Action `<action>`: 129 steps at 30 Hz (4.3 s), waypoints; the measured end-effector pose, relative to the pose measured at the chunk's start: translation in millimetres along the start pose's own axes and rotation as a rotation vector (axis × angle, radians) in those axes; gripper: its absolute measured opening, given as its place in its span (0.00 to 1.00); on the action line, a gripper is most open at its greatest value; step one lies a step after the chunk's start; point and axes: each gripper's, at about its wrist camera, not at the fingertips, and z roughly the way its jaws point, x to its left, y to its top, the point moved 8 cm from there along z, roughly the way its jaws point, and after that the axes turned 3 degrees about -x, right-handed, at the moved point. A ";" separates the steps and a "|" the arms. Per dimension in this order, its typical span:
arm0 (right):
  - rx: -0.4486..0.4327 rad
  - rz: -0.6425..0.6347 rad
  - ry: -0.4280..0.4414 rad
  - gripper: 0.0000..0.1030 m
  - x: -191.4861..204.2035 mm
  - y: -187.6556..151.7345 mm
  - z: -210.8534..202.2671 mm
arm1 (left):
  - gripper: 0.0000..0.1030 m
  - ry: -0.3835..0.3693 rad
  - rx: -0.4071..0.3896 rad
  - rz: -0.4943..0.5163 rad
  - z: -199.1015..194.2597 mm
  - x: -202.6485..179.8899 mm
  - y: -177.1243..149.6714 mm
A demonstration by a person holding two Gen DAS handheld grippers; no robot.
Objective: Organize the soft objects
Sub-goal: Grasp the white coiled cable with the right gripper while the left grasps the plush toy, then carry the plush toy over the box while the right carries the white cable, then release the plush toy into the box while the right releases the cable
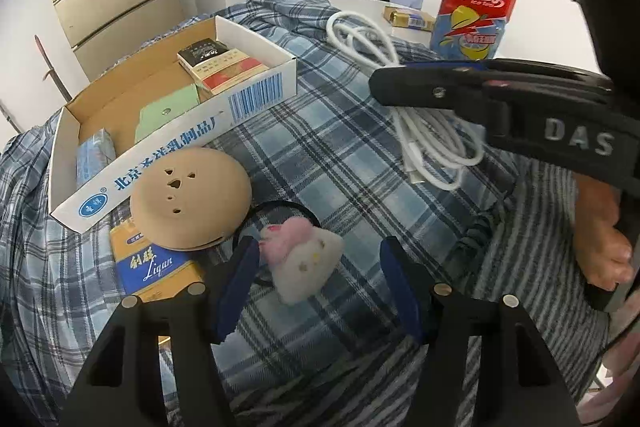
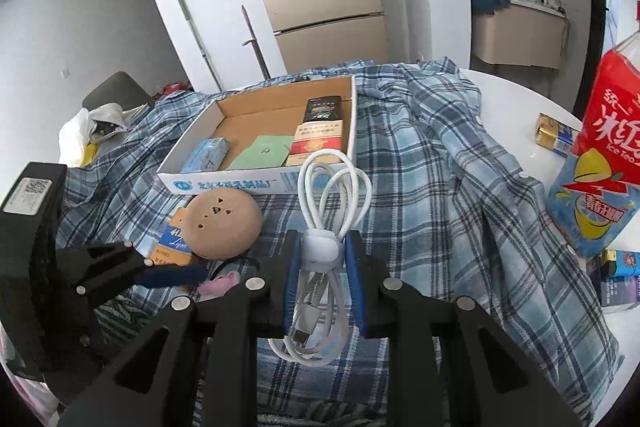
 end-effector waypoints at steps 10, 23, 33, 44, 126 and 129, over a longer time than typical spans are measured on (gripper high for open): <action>0.004 -0.004 0.001 0.21 0.5 -1.5 0.2 | 0.31 -0.010 -0.044 -0.004 0.5 3.3 0.4; -0.018 0.007 -0.004 0.21 -3.4 0.2 0.5 | 0.30 0.055 -0.356 -0.028 -66.2 12.8 15.8; -0.123 -0.023 -0.007 0.21 8.9 23.1 -35.2 | 0.30 0.170 -0.506 -0.127 -145.1 50.0 42.2; -0.246 -0.095 -0.031 0.21 41.6 87.9 -84.1 | 0.30 0.280 -0.613 -0.229 -210.3 84.3 91.7; 0.155 -0.060 0.023 0.48 50.3 126.1 182.1 | 0.67 0.339 -0.268 -0.448 -19.9 258.5 136.4; 0.118 -0.072 -0.001 0.48 49.1 135.9 173.0 | 0.67 0.343 -0.298 -0.450 -29.4 257.8 139.4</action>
